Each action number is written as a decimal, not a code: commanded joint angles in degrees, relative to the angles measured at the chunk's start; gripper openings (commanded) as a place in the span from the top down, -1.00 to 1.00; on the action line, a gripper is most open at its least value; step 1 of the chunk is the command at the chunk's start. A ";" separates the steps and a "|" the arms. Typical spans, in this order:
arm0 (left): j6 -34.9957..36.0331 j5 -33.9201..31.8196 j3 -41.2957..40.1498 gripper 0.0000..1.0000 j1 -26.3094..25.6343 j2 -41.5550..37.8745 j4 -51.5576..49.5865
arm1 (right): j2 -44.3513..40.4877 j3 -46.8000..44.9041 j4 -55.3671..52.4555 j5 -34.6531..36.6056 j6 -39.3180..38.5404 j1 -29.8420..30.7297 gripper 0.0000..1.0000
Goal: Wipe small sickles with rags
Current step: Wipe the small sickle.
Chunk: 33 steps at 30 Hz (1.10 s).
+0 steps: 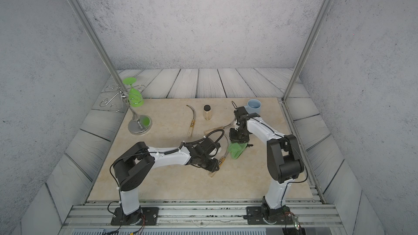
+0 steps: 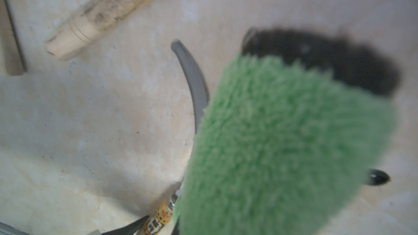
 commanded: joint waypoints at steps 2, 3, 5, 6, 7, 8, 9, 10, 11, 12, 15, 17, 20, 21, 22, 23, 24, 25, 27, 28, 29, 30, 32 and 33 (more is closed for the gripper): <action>-0.42 -1.59 -1.16 1.00 0.44 2.39 -2.08 | 7.13 5.71 1.05 -2.57 -0.24 0.37 0.61; -0.44 -1.52 -1.17 1.00 0.50 2.44 -2.12 | 8.79 7.48 0.95 -3.01 -0.04 0.36 0.59; -0.36 -1.33 -1.19 1.00 0.45 2.48 -2.08 | 12.17 10.66 0.25 -3.79 0.14 0.43 0.58; -0.30 -1.27 -1.16 1.00 0.42 2.53 -2.08 | 13.91 12.33 -0.03 -4.15 0.15 0.46 0.58; -0.34 -1.22 -1.23 1.00 0.42 2.50 -1.99 | 15.63 13.84 -0.31 -4.35 0.33 0.50 0.58; -0.28 -1.15 -1.18 1.00 0.42 2.54 -1.95 | 16.95 14.88 -0.63 -4.31 0.43 0.55 0.58; -0.27 -1.12 -1.23 1.00 0.40 2.57 -1.90 | 18.40 16.21 -0.86 -4.36 0.52 0.63 0.58; -0.25 -1.02 -1.23 1.00 0.42 2.65 -1.84 | 19.40 16.96 -0.79 -4.47 0.67 0.72 0.58; -0.27 -0.97 -1.16 1.00 0.40 2.74 -1.81 | 20.48 17.72 -0.52 -4.57 1.00 0.72 0.57; -0.27 -0.88 -1.09 1.00 0.42 2.82 -1.90 | 21.66 18.63 -0.71 -4.82 1.17 0.81 0.58; -0.27 -1.08 -0.91 1.00 0.42 2.83 -2.07 | 24.74 20.84 -1.95 -4.55 1.24 1.13 0.60; -0.19 -1.16 -0.88 1.00 0.39 2.83 -2.11 | 26.78 22.05 -3.78 -4.03 1.13 1.55 0.62; -0.40 -1.57 -0.66 1.00 0.49 2.70 -2.43 | 27.92 21.43 -6.01 -2.72 0.70 2.44 0.65; -0.49 -1.79 -0.53 1.00 0.44 2.65 -2.58 | 27.52 20.38 -6.16 -2.23 0.80 2.69 0.66; -0.54 -1.93 -0.52 1.00 0.47 2.50 -2.67 | 26.87 18.97 -5.99 -1.83 1.04 2.83 0.65; -0.75 -2.19 -0.50 1.00 0.58 2.33 -2.78 | 25.78 16.93 -5.43 -1.37 1.31 2.99 0.66; -0.85 -2.35 -0.57 1.00 0.67 2.19 -2.78 | 24.72 14.82 -4.71 -1.18 1.55 3.01 0.66; -0.97 -2.55 -0.52 1.00 0.75 2.00 -2.76 | 23.91 13.13 -4.26 -1.06 1.64 3.05 0.66; -1.37 -3.08 -0.54 1.00 0.91 1.78 -2.78 | 22.38 9.67 -3.86 -0.51 1.80 3.16 0.67; -1.48 -3.29 -0.55 1.00 0.97 1.61 -2.78 | 21.87 8.46 -3.79 -0.21 1.84 3.26 0.66; -1.61 -3.58 -0.65 1.00 1.10 1.45 -2.78 | 21.02 6.71 -3.53 -0.01 1.90 3.41 0.67; -1.68 -3.76 -0.63 1.00 1.18 1.35 -2.65 | 20.07 4.76 -3.02 0.11 2.18 3.58 0.67; -2.03 -4.20 -0.74 1.00 1.27 1.12 -2.54 | 18.44 1.40 -1.55 -0.30 2.60 3.81 0.67; -2.18 -4.38 -0.72 1.00 1.38 1.01 -2.47 | 17.71 -0.04 -1.16 -0.51 2.79 4.06 0.67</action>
